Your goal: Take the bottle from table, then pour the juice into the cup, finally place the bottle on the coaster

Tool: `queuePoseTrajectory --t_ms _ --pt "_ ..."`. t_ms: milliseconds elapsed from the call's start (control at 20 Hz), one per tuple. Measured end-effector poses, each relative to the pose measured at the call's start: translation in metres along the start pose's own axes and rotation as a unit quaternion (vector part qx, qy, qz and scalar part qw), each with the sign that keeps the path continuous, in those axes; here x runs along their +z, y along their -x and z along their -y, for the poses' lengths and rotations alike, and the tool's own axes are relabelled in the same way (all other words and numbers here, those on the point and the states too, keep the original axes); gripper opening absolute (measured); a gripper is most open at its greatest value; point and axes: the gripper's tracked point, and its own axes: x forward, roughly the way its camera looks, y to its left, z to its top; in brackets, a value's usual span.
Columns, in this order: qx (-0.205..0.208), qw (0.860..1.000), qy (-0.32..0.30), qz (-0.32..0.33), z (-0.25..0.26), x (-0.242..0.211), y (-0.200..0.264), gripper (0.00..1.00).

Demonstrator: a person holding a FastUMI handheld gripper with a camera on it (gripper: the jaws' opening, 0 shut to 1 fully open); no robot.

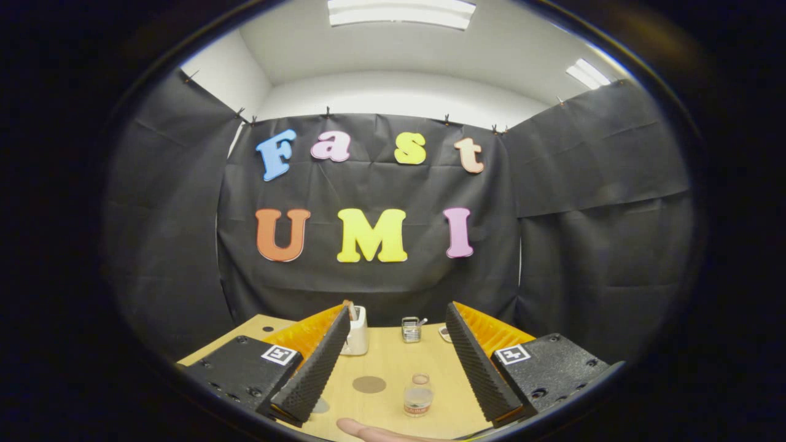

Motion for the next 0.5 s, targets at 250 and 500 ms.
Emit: queuePoseTrajectory --t_ms 250,500 --pt "-0.005 1.0 0.007 -0.005 0.003 -0.008 -0.004 1.0" --pt "-0.014 1.0 0.016 0.002 0.011 -0.018 -0.011 1.0"
